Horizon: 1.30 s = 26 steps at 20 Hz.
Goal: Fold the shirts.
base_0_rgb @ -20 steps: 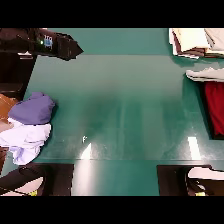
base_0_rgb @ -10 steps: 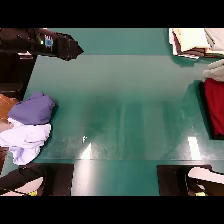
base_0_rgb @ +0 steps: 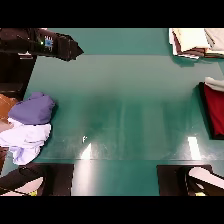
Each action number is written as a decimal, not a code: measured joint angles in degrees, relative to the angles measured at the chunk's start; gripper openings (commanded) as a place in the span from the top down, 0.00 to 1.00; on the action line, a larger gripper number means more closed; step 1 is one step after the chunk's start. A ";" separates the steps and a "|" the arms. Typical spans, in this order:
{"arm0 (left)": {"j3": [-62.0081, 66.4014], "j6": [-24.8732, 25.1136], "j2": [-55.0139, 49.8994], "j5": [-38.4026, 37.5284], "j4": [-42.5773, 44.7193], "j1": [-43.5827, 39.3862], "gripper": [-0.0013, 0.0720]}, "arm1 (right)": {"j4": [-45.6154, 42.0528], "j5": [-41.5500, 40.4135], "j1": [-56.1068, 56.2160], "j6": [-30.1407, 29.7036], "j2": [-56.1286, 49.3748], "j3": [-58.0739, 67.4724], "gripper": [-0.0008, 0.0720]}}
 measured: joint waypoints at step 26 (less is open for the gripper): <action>0.00 0.52 0.00 1.84 0.22 0.00 0.95 | 7.10 -8.87 46.80 -1.40 13.97 -20.04 0.96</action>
